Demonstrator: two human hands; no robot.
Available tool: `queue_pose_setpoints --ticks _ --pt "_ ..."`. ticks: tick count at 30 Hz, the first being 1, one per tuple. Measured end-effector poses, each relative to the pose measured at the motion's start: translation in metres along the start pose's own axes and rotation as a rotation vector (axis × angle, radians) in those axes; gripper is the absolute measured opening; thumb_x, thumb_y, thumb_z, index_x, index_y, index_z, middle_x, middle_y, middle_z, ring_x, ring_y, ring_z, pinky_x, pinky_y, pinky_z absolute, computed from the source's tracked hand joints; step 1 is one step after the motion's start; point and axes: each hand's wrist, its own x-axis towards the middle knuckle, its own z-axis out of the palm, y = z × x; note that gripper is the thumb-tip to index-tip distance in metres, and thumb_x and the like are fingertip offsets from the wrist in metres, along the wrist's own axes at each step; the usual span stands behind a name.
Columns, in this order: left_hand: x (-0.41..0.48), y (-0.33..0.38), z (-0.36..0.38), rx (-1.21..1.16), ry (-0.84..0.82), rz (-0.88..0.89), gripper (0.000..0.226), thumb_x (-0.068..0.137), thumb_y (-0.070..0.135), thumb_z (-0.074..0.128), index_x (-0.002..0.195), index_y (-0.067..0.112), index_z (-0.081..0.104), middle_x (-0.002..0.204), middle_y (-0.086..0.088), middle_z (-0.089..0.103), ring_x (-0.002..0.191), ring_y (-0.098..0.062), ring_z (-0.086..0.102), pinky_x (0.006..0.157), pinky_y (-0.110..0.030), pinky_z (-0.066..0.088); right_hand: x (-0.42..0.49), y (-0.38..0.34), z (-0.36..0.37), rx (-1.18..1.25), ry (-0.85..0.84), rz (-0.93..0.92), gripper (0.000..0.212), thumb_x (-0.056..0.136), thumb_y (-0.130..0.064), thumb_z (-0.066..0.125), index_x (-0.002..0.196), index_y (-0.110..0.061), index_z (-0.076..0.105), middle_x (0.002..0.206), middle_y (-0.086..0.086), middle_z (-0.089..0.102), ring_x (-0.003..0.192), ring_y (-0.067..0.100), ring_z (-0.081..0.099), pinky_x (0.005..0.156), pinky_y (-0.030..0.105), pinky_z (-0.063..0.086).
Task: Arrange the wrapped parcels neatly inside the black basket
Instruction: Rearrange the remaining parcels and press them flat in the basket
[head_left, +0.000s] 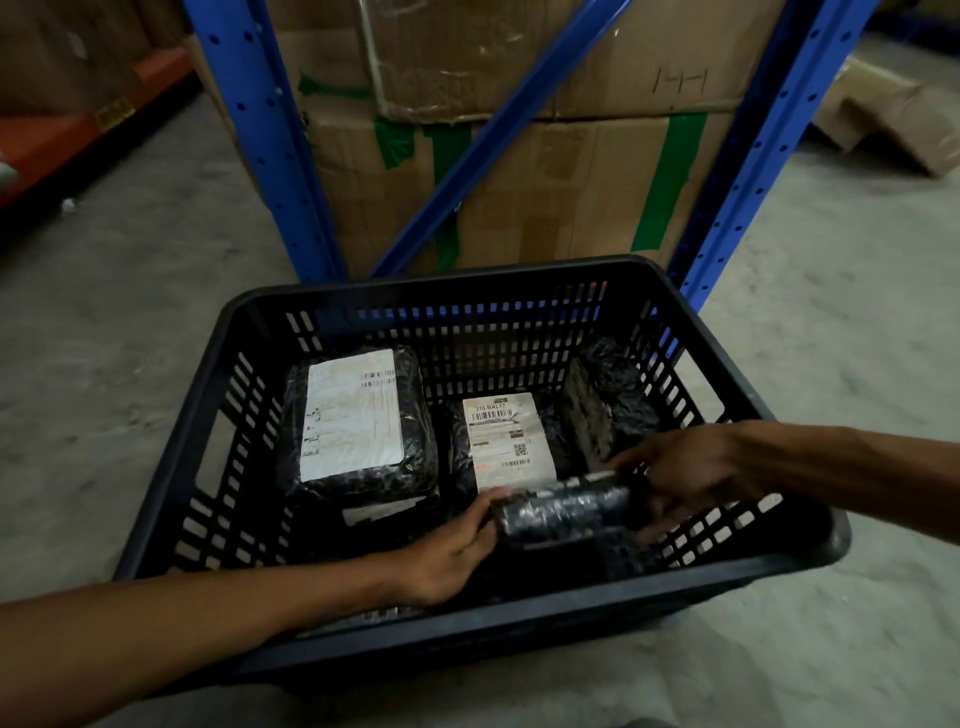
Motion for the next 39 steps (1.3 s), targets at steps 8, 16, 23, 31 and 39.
queue_pose_setpoints --ticks 8,16,23,31,39 --pt "0.009 0.038 -0.046 -0.621 0.335 -0.411 0.086 0.088 0.076 0.011 0.154 0.027 0.035 0.145 -0.009 0.057 0.093 -0.037 0.068 0.075 -0.040 0.059 -0.026 -0.051 -0.007 0.028 0.434 -0.155 0.027 0.072 -0.037 0.083 0.089 -0.023 0.068 0.081 0.002 0.072 0.067 0.012 0.063 0.055 0.022 0.048" --pt "0.025 0.071 -0.088 -0.824 0.427 -0.447 0.083 0.075 0.062 0.060 0.145 0.020 0.048 0.144 -0.008 0.058 0.123 -0.030 0.060 0.097 -0.042 0.053 0.017 -0.100 -0.029 0.236 0.717 -0.197 0.041 0.085 -0.051 0.066 0.092 -0.011 0.070 0.095 0.007 0.074 0.080 0.021 0.069 0.063 0.026 0.054" --pt "0.044 0.096 -0.074 -0.505 0.603 -0.454 0.039 0.082 0.010 0.059 0.120 0.005 0.055 0.119 -0.015 0.065 0.105 -0.029 0.063 0.081 -0.033 0.051 0.088 -0.094 -0.022 0.282 0.704 -0.049 0.042 0.087 -0.032 0.065 0.117 -0.002 0.063 0.123 0.020 0.066 0.098 0.028 0.067 0.085 0.036 0.057" --pt "0.092 0.049 -0.046 -0.316 0.538 -0.520 0.093 0.058 0.025 0.054 0.149 0.015 0.041 0.142 -0.014 0.055 0.129 -0.034 0.055 0.104 -0.043 0.051 0.115 -0.084 -0.007 -0.106 0.613 0.095 0.100 0.093 -0.037 0.060 0.153 0.005 -0.008 0.156 0.021 0.035 0.141 0.032 0.040 0.112 0.033 0.039" --pt "0.081 0.038 -0.045 -0.256 0.538 -0.437 0.088 0.064 0.028 0.048 0.151 0.030 0.038 0.145 -0.006 0.056 0.130 -0.030 0.056 0.106 -0.040 0.050 0.073 -0.090 -0.006 -0.581 0.486 0.025 0.065 0.094 -0.021 0.053 0.149 0.003 0.028 0.153 0.018 0.040 0.136 0.030 0.046 0.107 0.031 0.044"
